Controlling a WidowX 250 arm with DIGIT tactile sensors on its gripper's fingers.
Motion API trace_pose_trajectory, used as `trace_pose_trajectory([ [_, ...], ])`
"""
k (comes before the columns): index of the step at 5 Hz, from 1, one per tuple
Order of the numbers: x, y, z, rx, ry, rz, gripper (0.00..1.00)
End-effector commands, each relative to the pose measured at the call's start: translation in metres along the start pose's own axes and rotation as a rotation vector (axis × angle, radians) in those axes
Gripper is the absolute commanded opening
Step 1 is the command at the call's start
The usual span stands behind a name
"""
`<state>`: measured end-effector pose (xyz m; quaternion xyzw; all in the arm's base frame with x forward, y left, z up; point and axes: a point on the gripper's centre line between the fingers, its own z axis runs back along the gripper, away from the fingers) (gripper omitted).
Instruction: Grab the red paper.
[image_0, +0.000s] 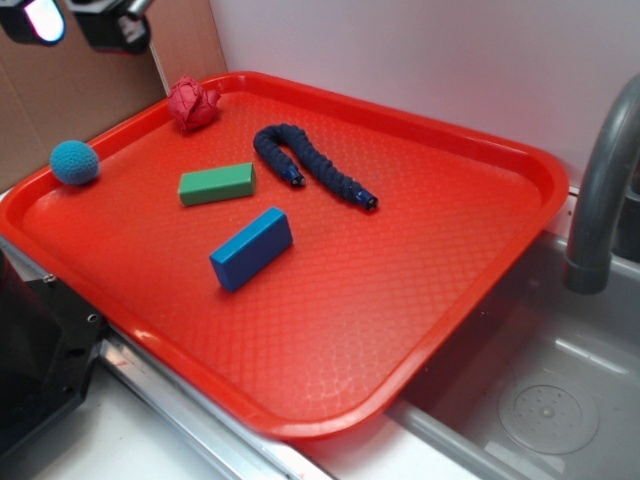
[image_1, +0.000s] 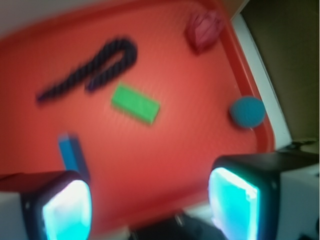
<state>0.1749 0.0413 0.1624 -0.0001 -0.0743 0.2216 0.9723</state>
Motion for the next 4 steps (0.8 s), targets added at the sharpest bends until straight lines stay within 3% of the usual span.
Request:
trace_pose_trajectory([
  [1,0.059,0.033,-0.047,0.079,-0.143,0.248,1.0],
  [2,0.079,0.044,-0.06,0.101,-0.153,0.278,1.0],
  [4,0.108,0.053,-0.088,0.116,-0.09,0.312,1.0],
])
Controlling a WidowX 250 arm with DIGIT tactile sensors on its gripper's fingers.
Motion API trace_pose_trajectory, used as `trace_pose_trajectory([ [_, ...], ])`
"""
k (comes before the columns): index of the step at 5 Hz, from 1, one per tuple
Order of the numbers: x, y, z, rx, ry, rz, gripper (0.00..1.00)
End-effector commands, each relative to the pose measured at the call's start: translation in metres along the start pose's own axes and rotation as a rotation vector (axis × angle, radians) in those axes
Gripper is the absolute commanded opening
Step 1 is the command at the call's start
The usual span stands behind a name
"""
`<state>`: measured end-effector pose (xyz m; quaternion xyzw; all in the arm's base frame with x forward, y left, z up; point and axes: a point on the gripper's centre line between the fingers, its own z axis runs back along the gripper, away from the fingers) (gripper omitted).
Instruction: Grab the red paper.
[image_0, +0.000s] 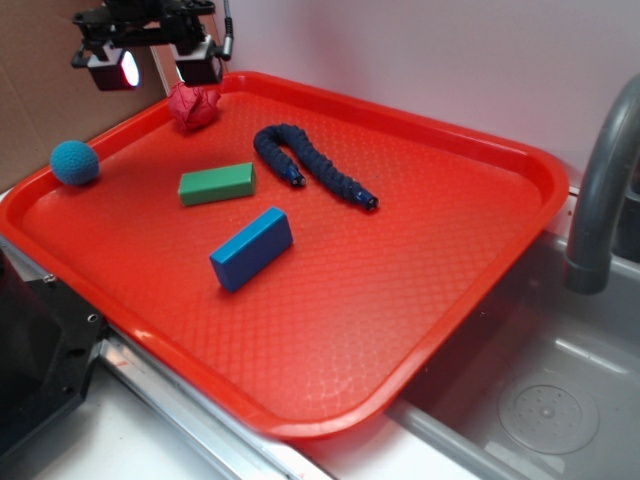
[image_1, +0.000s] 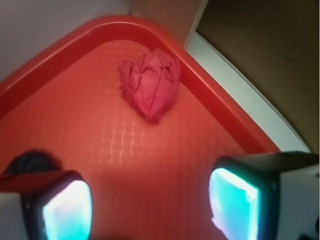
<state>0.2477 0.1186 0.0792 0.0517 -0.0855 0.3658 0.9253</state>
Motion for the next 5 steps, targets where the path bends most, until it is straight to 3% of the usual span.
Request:
trace_pose_trajectory([
  [1,0.035,0.012,-0.001,0.009,-0.059,-0.005,1.0],
  [5,0.091,0.013,-0.038,0.046,-0.03,-0.063,1.0],
])
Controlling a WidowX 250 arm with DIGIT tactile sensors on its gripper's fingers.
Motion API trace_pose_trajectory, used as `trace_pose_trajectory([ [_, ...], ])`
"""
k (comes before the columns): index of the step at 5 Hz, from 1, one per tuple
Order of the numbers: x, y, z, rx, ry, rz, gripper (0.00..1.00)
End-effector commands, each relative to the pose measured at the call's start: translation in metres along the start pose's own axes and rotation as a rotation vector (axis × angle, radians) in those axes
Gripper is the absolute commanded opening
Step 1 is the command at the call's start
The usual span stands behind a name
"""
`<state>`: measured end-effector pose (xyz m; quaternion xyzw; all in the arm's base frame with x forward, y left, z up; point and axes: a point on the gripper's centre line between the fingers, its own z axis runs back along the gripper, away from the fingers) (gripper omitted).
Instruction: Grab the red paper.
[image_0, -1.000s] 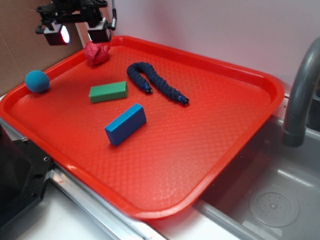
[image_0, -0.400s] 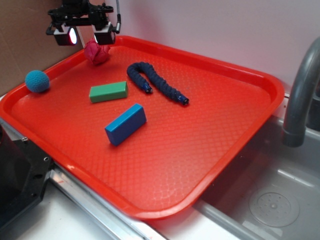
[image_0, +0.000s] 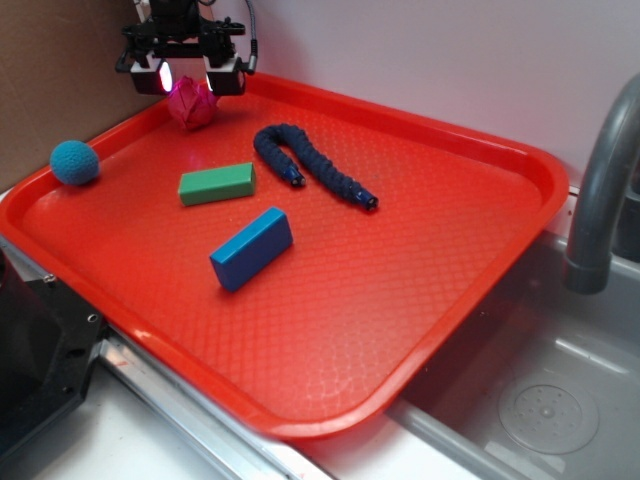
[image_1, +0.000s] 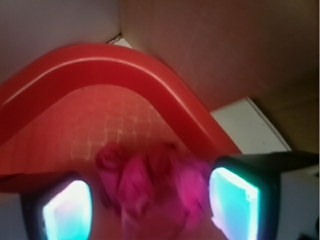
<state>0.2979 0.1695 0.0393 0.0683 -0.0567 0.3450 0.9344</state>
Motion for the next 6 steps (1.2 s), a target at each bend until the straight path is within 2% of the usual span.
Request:
trace_pose_trajectory([
  [1,0.03,0.016,0.015,0.008,-0.072,-0.016,1.0],
  [2,0.024,0.01,0.013,0.01,-0.065,-0.039,0.0],
  [4,0.004,-0.003,0.002,0.055,-0.054,-0.099,0.0],
  [6,-0.009,-0.01,0.017,0.04,-0.078,-0.156,0.0],
])
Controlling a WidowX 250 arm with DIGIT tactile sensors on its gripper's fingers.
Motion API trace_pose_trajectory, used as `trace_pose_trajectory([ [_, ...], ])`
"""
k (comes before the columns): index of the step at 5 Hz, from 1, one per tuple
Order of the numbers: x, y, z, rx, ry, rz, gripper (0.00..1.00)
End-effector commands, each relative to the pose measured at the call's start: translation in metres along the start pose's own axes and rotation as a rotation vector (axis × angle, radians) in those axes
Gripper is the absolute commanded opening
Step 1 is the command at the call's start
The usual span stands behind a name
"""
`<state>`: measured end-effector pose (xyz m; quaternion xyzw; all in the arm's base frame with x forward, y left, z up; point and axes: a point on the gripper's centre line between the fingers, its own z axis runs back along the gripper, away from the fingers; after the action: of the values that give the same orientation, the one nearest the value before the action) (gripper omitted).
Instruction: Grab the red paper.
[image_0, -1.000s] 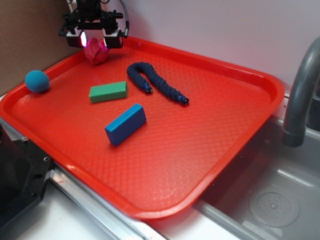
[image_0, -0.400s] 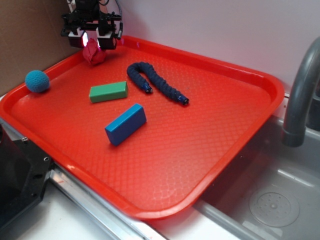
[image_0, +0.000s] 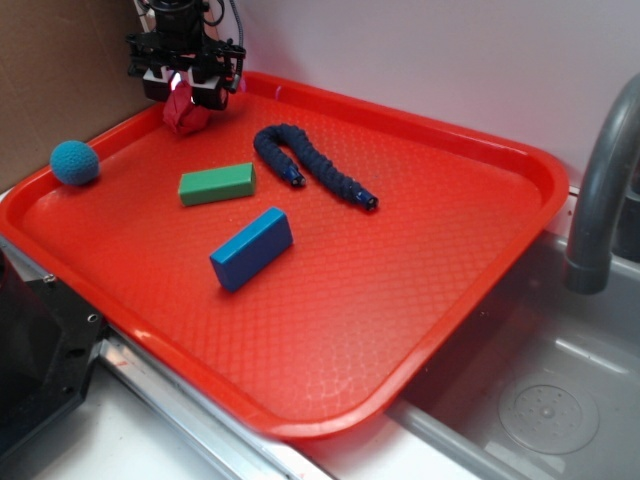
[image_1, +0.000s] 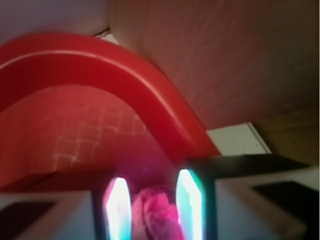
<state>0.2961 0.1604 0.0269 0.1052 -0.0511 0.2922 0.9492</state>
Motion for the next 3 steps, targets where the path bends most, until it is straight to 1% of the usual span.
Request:
trace_pose_trajectory([
  [1,-0.01,-0.003,0.055,-0.055,-0.081,-0.06,0.0],
  [2,-0.026,-0.002,0.101,-0.142,-0.006,-0.105,0.0],
  [3,-0.053,-0.008,0.159,-0.213,0.068,-0.199,0.0],
])
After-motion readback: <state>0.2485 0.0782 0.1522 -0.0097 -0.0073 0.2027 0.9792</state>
